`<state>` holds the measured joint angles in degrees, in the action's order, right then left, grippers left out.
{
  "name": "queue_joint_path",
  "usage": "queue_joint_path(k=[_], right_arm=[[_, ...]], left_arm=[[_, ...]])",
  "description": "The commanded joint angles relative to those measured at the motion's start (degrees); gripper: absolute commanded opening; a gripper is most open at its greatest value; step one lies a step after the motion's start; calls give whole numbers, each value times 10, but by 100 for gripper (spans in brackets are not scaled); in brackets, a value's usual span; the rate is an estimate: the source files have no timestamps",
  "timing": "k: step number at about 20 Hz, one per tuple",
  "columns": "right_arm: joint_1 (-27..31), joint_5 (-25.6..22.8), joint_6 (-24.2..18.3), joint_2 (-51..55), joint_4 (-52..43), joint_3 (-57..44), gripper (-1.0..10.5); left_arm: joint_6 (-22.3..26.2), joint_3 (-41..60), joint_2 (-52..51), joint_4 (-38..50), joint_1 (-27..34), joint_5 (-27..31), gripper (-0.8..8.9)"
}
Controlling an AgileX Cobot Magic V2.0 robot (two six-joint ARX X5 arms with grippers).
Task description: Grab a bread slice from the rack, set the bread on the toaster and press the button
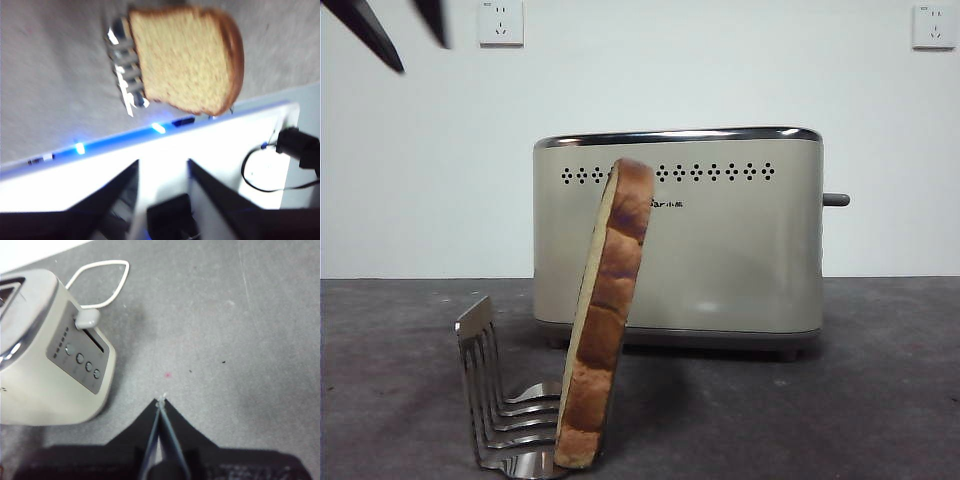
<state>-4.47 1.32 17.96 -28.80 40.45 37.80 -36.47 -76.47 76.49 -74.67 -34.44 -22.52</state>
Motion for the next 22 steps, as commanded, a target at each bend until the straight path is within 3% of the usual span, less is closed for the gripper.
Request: queue_joint_path(k=[1, 5, 13, 22], right_arm=[[0, -2, -10, 1, -5, 3, 1], [0, -3, -18, 1, -6, 3, 1], [0, -3, -18, 1, -18, 3, 1], [0, -3, -18, 1, -14, 3, 1]], left_arm=[[-57, 1, 20, 36, -34, -4, 535], [-101, -7, 46, 98, -71, -4, 535], [-81, -42, 135, 99, -86, 6, 534], [-15, -141, 230, 60, -103, 139, 520]])
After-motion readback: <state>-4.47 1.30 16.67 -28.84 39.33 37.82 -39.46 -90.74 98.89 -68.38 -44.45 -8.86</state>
